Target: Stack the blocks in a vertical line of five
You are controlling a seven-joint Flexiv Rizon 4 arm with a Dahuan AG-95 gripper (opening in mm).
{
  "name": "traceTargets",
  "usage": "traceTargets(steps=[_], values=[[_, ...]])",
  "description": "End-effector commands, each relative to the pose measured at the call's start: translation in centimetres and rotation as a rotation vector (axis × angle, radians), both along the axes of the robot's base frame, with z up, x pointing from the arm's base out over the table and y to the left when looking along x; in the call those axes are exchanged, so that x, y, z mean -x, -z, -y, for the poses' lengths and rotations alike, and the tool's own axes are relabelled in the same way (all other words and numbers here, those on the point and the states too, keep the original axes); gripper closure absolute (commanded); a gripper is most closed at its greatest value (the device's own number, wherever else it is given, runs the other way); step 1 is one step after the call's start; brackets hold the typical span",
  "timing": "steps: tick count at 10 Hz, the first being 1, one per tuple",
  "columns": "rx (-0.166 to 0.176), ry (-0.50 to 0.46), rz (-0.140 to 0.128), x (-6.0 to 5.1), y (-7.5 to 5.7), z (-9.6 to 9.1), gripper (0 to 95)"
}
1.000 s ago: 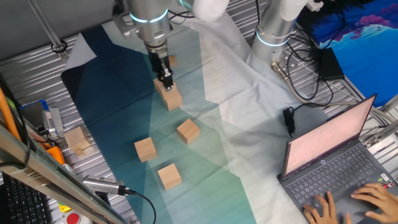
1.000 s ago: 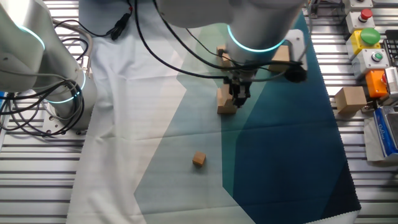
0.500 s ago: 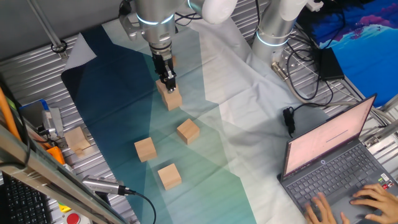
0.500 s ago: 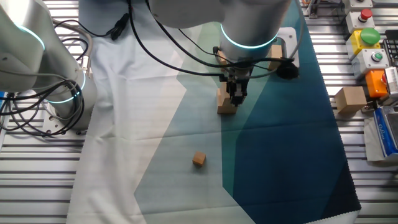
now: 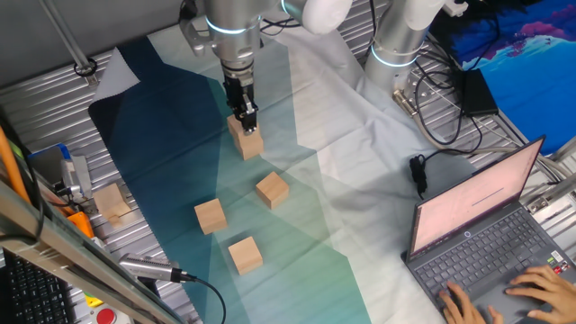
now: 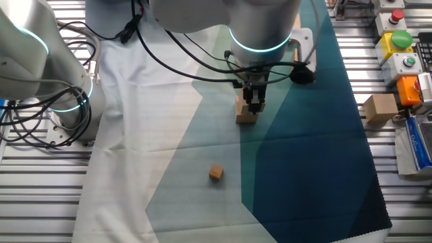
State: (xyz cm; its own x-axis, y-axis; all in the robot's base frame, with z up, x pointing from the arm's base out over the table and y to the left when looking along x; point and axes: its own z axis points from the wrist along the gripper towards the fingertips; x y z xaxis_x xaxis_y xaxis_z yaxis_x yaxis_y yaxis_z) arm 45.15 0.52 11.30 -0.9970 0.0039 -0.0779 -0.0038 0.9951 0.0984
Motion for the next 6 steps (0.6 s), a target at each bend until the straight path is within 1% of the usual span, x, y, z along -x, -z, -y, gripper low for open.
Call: traceTargets(steps=[1,6], values=[[0.005,0.002,-0.002,0.02,0.18,-0.06,95.0],[0.014,0.004,0.003,0.31,0.44,0.12,95.0]])
